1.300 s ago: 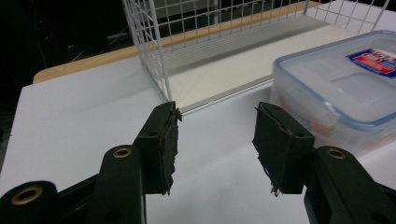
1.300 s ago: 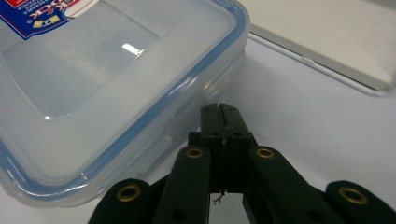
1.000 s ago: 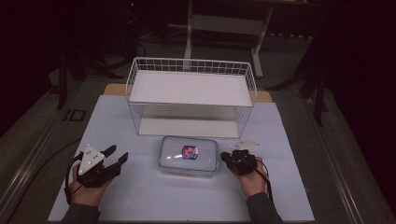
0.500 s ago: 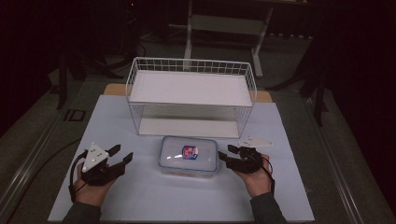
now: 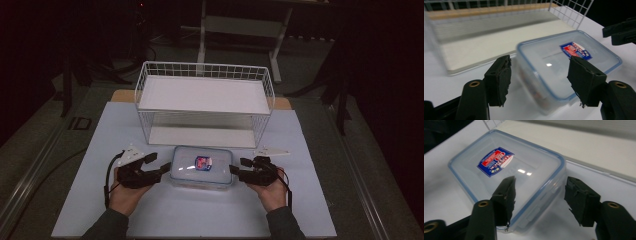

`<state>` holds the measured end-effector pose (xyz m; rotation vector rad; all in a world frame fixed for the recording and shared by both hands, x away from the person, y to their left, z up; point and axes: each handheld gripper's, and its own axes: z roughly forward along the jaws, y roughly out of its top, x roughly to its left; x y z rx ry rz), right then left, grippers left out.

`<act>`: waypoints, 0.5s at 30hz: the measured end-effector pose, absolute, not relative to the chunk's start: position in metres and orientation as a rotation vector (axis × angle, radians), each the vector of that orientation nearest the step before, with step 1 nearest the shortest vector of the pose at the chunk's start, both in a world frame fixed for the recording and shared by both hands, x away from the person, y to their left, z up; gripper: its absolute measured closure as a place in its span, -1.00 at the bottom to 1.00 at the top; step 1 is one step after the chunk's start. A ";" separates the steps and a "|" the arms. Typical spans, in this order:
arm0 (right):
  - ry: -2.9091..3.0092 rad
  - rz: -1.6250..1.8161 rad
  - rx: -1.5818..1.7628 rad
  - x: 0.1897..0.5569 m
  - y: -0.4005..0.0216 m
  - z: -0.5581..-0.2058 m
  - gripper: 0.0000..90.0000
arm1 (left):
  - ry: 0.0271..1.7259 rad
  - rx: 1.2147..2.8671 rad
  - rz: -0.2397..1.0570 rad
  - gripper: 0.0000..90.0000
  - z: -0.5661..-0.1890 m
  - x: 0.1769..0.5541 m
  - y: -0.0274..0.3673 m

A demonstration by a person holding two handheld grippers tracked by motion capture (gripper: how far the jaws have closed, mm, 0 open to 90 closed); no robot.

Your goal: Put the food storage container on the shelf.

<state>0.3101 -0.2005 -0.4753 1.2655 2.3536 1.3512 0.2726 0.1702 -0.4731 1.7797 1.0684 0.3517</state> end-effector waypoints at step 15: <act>2.428 1.380 1.393 0.319 -0.188 -0.494 -0.44 | 1.154 1.834 0.213 -0.46 -0.493 0.298 0.149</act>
